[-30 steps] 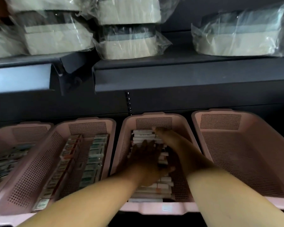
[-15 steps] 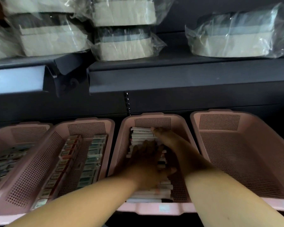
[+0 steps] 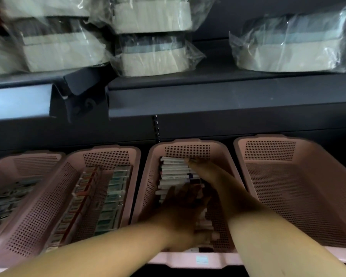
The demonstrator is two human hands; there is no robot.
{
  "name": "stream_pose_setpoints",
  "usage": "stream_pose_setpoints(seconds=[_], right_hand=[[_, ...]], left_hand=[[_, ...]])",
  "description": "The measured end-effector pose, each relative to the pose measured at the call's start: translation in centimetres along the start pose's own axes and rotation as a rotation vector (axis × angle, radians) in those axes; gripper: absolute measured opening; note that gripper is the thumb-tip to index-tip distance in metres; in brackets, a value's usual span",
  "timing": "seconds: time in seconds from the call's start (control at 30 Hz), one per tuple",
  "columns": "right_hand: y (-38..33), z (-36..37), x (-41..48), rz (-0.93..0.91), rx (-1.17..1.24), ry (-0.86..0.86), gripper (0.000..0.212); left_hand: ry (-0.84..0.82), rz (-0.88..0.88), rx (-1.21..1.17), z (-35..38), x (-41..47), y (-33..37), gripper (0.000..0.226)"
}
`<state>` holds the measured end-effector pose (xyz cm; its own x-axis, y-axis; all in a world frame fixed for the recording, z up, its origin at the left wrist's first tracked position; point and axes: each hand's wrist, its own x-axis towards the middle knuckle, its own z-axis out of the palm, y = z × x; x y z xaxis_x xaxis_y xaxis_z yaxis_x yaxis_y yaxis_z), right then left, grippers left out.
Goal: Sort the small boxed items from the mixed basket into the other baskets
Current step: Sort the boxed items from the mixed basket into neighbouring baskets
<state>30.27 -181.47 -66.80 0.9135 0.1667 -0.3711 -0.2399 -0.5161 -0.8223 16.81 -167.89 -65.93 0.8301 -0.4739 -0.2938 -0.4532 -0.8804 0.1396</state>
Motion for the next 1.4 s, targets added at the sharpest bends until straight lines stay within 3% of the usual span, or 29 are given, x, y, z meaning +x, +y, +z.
stream_pose_setpoints(seconds=[0.17, 0.27, 0.33, 0.47, 0.57, 0.67, 0.83, 1.07, 1.4], right_hand=[[0.2, 0.0, -0.9, 0.083, 0.316, 0.002, 0.055], [0.4, 0.0, -0.2, 0.055, 0.327, 0.052, 0.077], [0.4, -0.1, 0.3, 0.033, 0.305, 0.111, 0.071], [-0.4, -0.4, 0.0, 0.043, 0.311, 0.18, 0.056], [-0.6, 0.5, -0.1, 0.031, 0.241, 0.091, 0.053], [-0.5, 1.0, -0.1, 0.023, 0.199, 0.046, 0.066], [-0.1, 1.0, 0.3, 0.013, 0.278, 0.013, 0.067], [-1.0, 2.0, 0.2, -0.066, 0.122, 0.133, 0.057], [-1.0, 3.2, -0.6, -0.19, 0.18, 0.168, 0.039]], left_hand=[[0.21, -0.123, -0.076, -2.4, 3.5, -1.4, 0.091], [0.299, -0.224, -0.097, -2.8, 6.3, -3.3, 0.093], [0.331, -0.242, -0.077, -2.6, 7.6, -4.1, 0.096], [0.278, -0.283, -0.043, -1.3, 9.0, -5.4, 0.101], [0.285, -0.284, -0.061, -0.8, 9.6, -5.8, 0.102], [0.341, -0.245, -0.067, -0.8, 9.7, -5.7, 0.094], [0.33, -0.219, -0.113, -1.3, 10.1, -5.6, 0.082], [0.311, -0.292, -0.125, -1.8, 9.9, -4.9, 0.074], [0.251, -0.324, -0.102, -1.8, 10.5, -5.4, 0.077]])
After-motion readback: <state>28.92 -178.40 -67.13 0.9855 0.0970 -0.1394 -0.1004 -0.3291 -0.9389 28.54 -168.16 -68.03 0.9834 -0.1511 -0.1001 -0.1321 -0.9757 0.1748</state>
